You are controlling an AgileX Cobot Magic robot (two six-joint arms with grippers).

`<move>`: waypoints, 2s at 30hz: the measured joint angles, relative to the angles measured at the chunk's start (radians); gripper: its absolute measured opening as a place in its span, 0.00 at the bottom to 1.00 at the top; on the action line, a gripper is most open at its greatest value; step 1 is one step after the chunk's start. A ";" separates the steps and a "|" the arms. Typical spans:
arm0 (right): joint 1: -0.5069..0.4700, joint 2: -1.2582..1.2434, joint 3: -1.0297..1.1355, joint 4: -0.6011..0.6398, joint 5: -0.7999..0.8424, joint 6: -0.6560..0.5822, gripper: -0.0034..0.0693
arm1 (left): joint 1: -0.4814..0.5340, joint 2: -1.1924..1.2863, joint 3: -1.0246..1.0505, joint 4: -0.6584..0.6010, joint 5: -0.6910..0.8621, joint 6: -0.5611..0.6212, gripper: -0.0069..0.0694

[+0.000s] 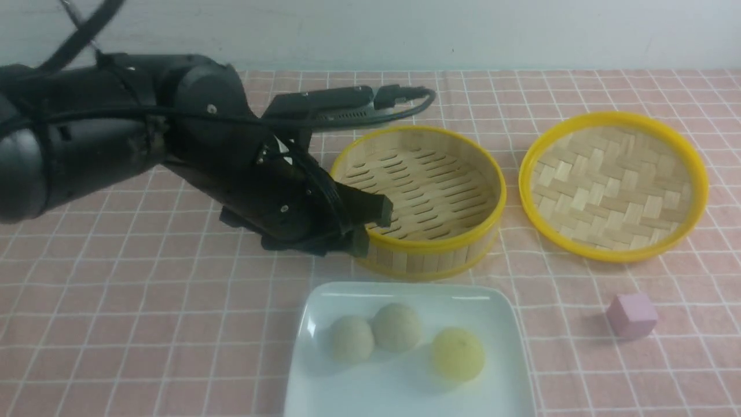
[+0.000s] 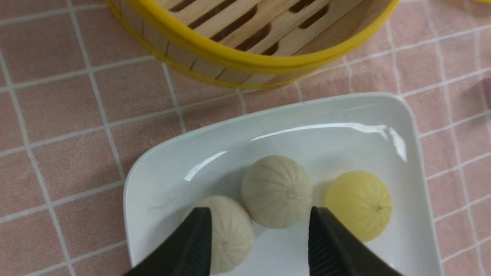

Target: Put the steamed buns into the plate on the pink tablecloth.

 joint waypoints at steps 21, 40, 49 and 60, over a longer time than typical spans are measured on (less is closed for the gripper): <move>-0.003 0.000 0.000 0.001 0.001 0.000 0.12 | 0.000 -1.010 0.422 0.246 -0.071 -0.057 0.09; -0.003 0.000 0.000 0.002 0.001 0.000 0.16 | 0.000 -1.075 0.921 0.188 -0.593 -0.105 0.11; -0.003 0.000 0.000 0.002 0.000 0.004 0.18 | 0.004 -1.076 1.026 0.236 -0.611 -0.105 0.12; -0.003 0.000 0.000 0.002 0.000 0.004 0.18 | 0.356 -1.254 1.134 0.308 -0.618 -0.086 0.13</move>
